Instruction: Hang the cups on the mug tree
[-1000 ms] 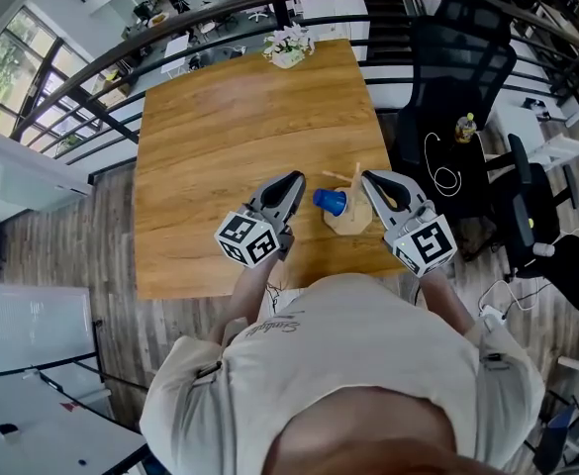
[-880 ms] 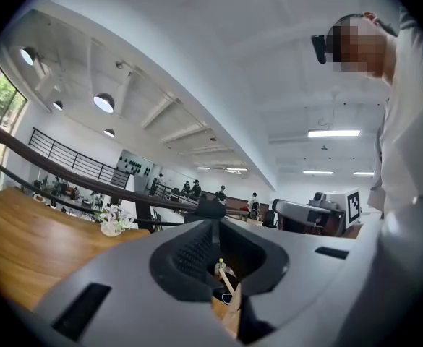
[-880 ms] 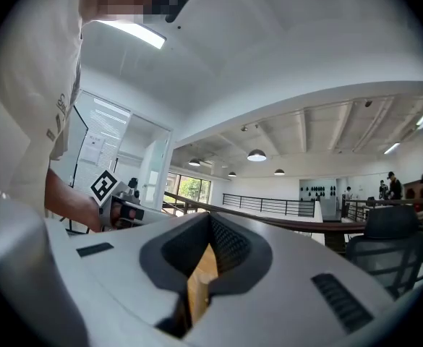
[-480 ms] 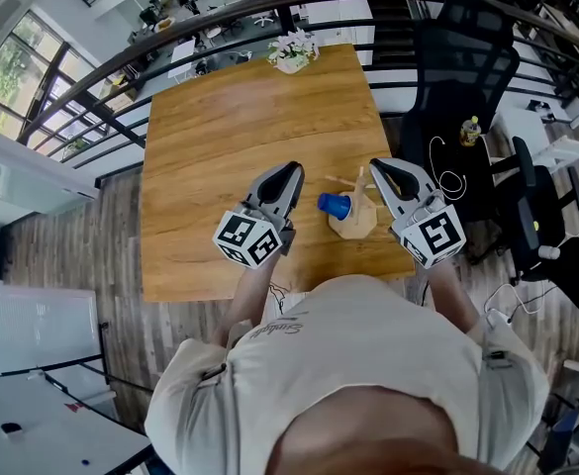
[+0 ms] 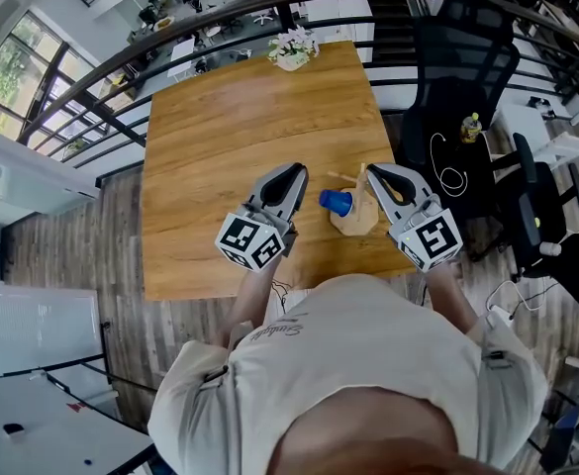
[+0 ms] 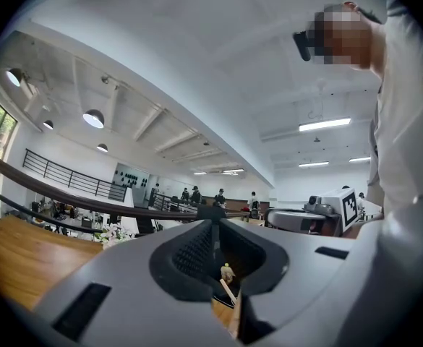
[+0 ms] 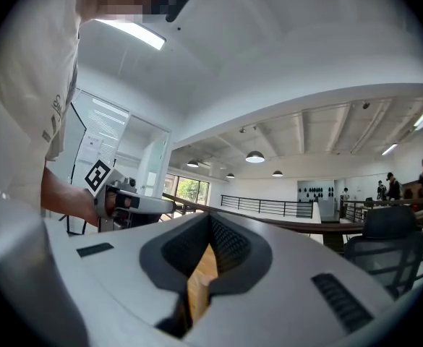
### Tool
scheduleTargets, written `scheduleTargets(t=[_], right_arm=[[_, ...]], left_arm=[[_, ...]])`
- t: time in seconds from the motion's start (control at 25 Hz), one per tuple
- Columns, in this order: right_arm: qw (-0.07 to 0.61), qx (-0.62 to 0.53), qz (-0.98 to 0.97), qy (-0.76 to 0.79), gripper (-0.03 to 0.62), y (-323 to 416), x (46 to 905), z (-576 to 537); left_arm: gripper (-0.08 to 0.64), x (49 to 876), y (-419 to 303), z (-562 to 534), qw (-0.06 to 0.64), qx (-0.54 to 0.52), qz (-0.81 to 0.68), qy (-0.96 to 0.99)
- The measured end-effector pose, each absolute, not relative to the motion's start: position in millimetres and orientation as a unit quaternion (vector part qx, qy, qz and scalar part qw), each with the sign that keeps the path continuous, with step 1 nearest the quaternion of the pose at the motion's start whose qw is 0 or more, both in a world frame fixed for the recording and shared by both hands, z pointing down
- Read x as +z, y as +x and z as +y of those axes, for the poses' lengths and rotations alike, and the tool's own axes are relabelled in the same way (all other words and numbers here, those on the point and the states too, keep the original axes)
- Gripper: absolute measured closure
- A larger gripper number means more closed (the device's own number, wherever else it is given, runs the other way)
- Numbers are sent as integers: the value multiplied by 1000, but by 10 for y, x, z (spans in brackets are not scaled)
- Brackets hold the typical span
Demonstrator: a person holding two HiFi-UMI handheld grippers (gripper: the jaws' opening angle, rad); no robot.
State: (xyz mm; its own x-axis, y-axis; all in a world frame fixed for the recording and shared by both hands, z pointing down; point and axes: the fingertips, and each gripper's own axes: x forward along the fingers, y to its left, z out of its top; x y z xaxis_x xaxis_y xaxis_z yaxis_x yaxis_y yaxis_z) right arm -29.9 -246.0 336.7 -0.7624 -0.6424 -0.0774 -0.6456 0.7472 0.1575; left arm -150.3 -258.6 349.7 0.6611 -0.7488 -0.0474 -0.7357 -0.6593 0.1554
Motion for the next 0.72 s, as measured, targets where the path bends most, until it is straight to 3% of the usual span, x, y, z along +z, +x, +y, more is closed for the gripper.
scheduleTargets(t=[0.72], right_arm=[[12,79,939,-335,597,-416,3429,-2385]], left_arm=[[522,3554,-1620,-2459,79,-72,-414,904]])
